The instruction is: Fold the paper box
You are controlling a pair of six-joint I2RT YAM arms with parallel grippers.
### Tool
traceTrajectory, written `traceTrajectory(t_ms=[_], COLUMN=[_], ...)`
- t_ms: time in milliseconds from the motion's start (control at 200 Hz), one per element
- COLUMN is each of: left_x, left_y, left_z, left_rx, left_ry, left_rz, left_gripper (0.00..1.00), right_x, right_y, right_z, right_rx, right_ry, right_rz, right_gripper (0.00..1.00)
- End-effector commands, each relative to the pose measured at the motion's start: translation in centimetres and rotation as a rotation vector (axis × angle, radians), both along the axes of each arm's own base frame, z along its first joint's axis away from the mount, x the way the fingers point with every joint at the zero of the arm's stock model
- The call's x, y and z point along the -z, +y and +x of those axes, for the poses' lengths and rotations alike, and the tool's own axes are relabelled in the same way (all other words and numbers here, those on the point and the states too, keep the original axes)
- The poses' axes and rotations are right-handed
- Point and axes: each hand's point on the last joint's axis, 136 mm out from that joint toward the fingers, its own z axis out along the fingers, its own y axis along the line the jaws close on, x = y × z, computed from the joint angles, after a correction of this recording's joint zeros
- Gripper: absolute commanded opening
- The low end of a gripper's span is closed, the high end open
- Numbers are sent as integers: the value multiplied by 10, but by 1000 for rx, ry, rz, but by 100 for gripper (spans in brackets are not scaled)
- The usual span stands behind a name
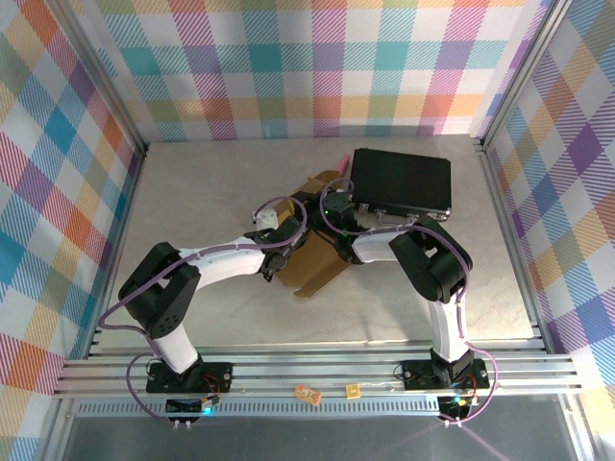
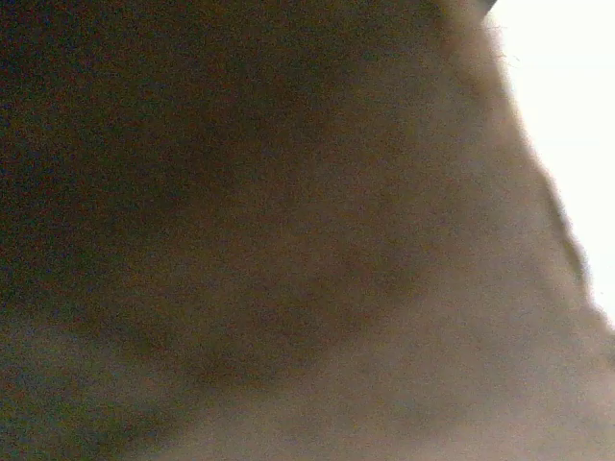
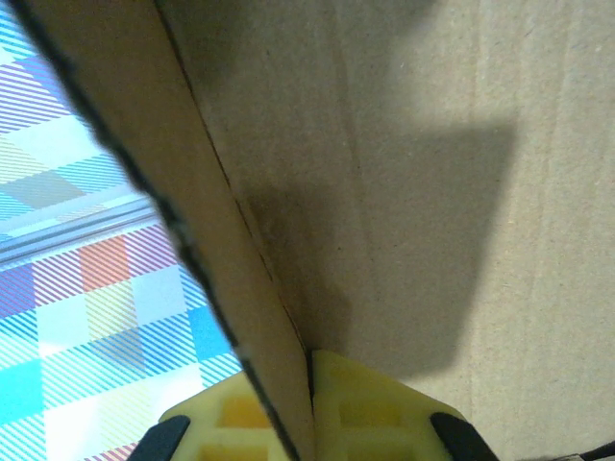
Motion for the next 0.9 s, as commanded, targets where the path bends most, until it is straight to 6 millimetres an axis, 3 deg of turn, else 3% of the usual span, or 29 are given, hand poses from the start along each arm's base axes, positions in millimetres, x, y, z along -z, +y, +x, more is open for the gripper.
traceTrajectory(t_ms=[0,150,375,430,560,895], left_x=[10,10,6,8,8,1], left_y=[14,11,12,14,21,56], left_z=[2,11,28,31,34,29], left_rx=[-11,15,29,21,-16,-261], left_ry=[33,14,-30,-26,-32,19], left_rz=[67,57,47,50,77,292], left_gripper=[0,24,31,27,0,0], right_x=[8,11,12,12,10,0], right_y=[27,26,23,23,21,18], right_z=[-40,-41,-40,-41,-39,-39], right_rx=[-175,-172,-161,-157,-146,-119], right_ry=[103,111,117,120,122,145], right_rz=[4,5,10,10,9,-11], right_gripper=[0,0,0,0,0,0])
